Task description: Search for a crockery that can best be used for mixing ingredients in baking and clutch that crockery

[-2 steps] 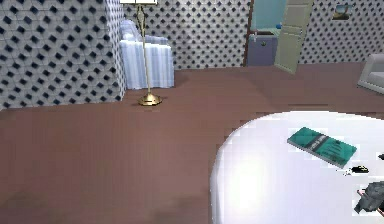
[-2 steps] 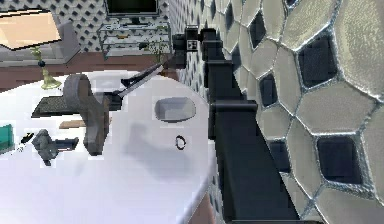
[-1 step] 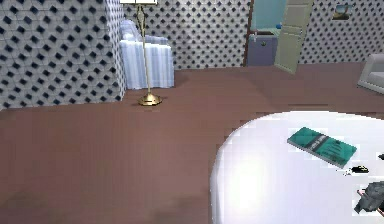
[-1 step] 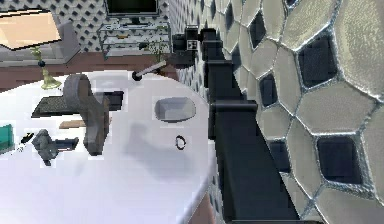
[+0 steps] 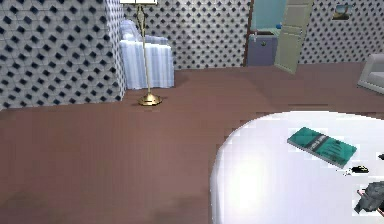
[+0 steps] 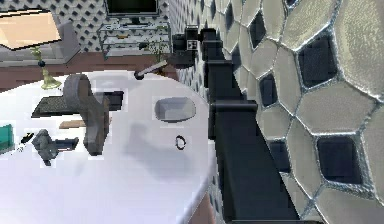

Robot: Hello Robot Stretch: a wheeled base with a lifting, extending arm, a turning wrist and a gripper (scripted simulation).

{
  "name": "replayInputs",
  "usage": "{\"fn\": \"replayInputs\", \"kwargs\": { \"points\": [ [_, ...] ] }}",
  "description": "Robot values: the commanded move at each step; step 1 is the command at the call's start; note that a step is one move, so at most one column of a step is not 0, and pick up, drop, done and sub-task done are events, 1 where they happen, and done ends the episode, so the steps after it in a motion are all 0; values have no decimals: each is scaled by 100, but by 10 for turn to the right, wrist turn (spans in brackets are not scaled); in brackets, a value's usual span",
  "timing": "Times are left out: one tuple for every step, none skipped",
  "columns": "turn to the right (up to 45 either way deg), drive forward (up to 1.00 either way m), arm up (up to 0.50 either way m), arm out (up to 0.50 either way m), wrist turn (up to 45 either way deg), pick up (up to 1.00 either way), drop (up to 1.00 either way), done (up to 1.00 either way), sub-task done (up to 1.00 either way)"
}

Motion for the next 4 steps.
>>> {"fn": "replayInputs", "kwargs": {
  "points": [
    [0, 0, -22, 0, 0, 0, 0, 0, 0],
    [0, 0, 0, 0, 0, 100, 0, 0, 0],
    [0, 0, 10, 0, 0, 0, 0, 0, 0],
    [0, 0, 0, 0, 0, 0, 0, 100, 0]
  ]
}}
